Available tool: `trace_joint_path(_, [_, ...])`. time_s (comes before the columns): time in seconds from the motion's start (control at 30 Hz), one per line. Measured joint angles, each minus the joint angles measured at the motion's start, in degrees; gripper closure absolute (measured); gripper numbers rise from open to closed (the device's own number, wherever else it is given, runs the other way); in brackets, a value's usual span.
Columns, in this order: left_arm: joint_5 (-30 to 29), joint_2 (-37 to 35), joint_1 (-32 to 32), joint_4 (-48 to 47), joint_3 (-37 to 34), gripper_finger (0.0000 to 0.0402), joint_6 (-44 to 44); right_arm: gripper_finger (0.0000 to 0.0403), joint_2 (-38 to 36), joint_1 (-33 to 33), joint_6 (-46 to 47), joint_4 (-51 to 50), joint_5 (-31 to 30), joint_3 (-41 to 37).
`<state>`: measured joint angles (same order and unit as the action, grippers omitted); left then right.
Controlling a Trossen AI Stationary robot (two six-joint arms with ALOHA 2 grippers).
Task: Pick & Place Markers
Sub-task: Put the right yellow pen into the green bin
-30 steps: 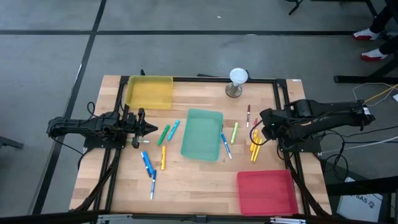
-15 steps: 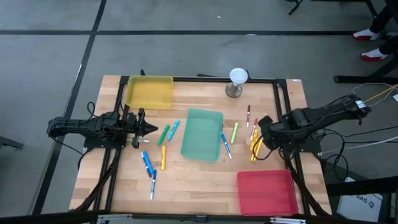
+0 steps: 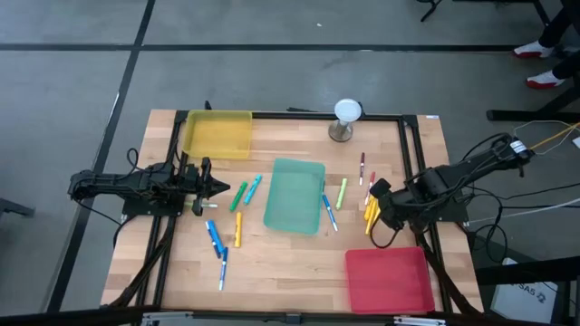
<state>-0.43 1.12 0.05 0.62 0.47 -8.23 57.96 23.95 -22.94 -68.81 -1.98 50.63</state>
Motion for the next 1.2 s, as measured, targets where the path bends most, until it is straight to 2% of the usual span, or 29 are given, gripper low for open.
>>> trace_joint_path(0.23, [0.0,0.0,0.0,0.0,0.0,0.039,0.0,0.0382,2.2,1.8,0.4,1.9,0.0,-0.2])
trace_joint_path(0.9, [0.0,0.0,0.0,0.0,0.0,0.0393,0.0,0.0382,0.4,2.2,1.8,6.6,0.1,-9.4])
trace_joint_path(1.0, [0.0,0.0,0.0,0.0,0.0,0.0393,0.0,0.0381,0.2,2.2,1.6,7.7,1.7,-10.5])
trace_joint_path(1.1, [0.0,0.0,0.0,0.0,0.0,0.0391,0.0,0.0369,0.2,2.2,1.1,8.9,3.4,-11.8])
trace_joint_path(1.2, [0.0,0.0,0.0,0.0,0.0,0.0389,0.0,0.0341,0.2,2.2,0.3,10.5,3.5,-12.8])
